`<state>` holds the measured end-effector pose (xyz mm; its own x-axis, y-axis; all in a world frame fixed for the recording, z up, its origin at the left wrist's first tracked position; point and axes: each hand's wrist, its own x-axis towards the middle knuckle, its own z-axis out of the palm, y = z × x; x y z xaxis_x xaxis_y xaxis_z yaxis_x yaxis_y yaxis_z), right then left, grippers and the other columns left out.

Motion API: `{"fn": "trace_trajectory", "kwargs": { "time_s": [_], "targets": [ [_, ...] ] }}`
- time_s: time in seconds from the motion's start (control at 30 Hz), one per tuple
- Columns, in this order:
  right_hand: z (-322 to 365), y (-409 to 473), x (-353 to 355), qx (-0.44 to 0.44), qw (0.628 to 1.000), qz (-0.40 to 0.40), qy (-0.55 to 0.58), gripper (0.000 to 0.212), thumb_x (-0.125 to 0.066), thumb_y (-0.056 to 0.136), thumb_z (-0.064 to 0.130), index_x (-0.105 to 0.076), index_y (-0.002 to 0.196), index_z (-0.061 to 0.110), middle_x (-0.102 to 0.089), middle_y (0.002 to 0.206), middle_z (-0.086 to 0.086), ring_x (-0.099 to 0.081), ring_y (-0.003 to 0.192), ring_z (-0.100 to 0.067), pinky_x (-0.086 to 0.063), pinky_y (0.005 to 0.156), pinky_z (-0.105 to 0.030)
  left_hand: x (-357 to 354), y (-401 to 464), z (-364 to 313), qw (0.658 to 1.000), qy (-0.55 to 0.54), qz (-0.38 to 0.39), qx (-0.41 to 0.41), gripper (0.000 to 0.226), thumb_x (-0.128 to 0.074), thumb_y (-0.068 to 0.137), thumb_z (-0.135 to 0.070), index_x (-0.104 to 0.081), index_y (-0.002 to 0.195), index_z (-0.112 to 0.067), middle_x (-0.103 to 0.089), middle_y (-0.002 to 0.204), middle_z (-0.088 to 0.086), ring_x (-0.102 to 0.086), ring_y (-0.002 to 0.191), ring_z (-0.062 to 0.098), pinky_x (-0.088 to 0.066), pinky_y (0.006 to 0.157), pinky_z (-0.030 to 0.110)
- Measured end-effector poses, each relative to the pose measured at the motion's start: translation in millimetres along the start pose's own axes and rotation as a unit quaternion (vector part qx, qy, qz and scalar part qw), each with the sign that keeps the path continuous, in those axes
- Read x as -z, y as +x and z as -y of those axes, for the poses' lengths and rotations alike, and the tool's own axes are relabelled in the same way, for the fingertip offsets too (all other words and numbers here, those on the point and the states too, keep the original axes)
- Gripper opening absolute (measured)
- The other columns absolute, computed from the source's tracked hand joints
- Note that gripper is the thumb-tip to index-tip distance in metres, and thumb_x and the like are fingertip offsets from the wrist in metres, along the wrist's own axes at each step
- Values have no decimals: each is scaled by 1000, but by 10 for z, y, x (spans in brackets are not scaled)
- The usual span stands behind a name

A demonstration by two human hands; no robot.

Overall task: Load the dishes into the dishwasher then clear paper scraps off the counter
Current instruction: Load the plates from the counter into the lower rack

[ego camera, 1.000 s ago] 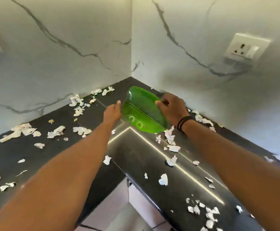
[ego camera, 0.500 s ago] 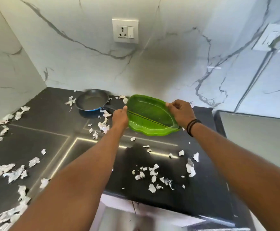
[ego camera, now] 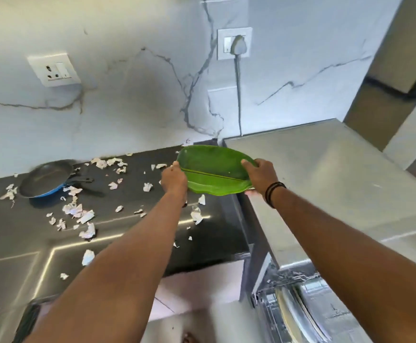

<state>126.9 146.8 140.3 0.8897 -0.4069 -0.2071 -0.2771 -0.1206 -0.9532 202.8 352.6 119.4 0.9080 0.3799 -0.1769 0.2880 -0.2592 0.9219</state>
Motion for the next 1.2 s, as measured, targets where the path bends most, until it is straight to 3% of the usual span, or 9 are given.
{"fn": "trace_trajectory", "kwargs": {
  "time_s": [0.2, 0.33, 0.47, 0.57, 0.63, 0.83, 1.07, 1.13, 1.2],
  "targets": [
    [-351, -138, 1248, -40, 986, -159, -23, 31, -54, 99, 35, -63, 113, 8, -61, 108, -13, -65, 84, -30, -59, 49, -37, -1107, -804, -207, 995, -40, 92, -1, 42, -44, 104, -34, -68, 104, 0, -68, 109, 23, -65, 105, 41, -53, 92, 50],
    [-661, -275, 1995, -61, 960, -269, -44, 32, -48, 100, 27, -66, 112, 3, -65, 113, -24, -62, 106, -42, -52, 90, -46, -1706, -1364, -255, 974, -50, 217, 31, 38, -46, 99, -35, -67, 114, -6, -68, 120, 19, -68, 102, 38, -60, 82, 57],
    [-955, -566, 2585, -77, 934, -348, -7, 25, -51, 100, 23, -67, 98, 4, -62, 94, -19, -60, 97, -31, -39, 74, -31, -2063, -1968, -339, 953, -23, 301, 27, 39, -46, 101, -48, -60, 87, -14, -65, 105, 14, -66, 93, 33, -61, 79, 57],
    [-1208, -822, 2955, -89, 902, -421, 44, 29, -53, 99, 22, -68, 99, -3, -58, 86, -13, -52, 84, -22, -31, 64, -28, -2539, -2270, -243, 936, 32, 351, 1, 70, -41, 84, -75, -62, 101, -10, -66, 116, 21, -67, 102, 38, -58, 86, 58],
    [-1376, -1068, 3205, -102, 870, -477, 71, 31, -49, 101, 22, -69, 100, -1, -59, 88, -15, -51, 83, -23, -30, 63, -28, -2923, -2570, -152, 915, 74, 395, -31, 88, -34, 84, -80, -65, 116, -4, -64, 125, 26, -65, 111, 41, -54, 95, 56],
    [-1766, -1640, 3725, -132, 754, -636, 97, 40, -47, 103, 28, -58, 81, -4, -46, 77, -10, -42, 76, -19, -25, 61, -32, -3330, -3627, -85, 845, 107, 523, -43, 75, -25, 103, -64, -64, 132, -7, -61, 137, 20, -56, 127, 37, -43, 109, 47],
    [-2346, -1991, 3727, -219, 660, -703, 151, 40, -47, 101, 33, -46, 66, 13, -36, 62, -2, -32, 57, -14, -26, 56, -35, -3929, -3941, 653, 805, 84, 584, 68, 109, -28, 74, -95, -51, 146, -16, -53, 147, 14, -52, 133, 33, -42, 112, 50],
    [-2569, -2076, 3625, -251, 629, -712, 183, 44, -48, 99, 30, -38, 59, 14, -34, 60, 1, -30, 56, -17, -27, 55, -35, -4183, -3914, 1078, 800, 96, 586, 86, 119, -33, 52, -105, -57, 139, -27, -57, 143, 7, -55, 130, 28, -41, 113, 51],
    [-2797, -2181, 3530, -290, 601, -714, 213, 42, -49, 97, 27, -39, 58, 14, -35, 60, 1, -34, 62, -22, -29, 60, -33, -4259, -3933, 1398, 766, 127, 622, 106, 107, -38, 46, -106, -70, 111, -27, -67, 129, 6, -64, 118, 28, -49, 105, 52]
  ]
}}
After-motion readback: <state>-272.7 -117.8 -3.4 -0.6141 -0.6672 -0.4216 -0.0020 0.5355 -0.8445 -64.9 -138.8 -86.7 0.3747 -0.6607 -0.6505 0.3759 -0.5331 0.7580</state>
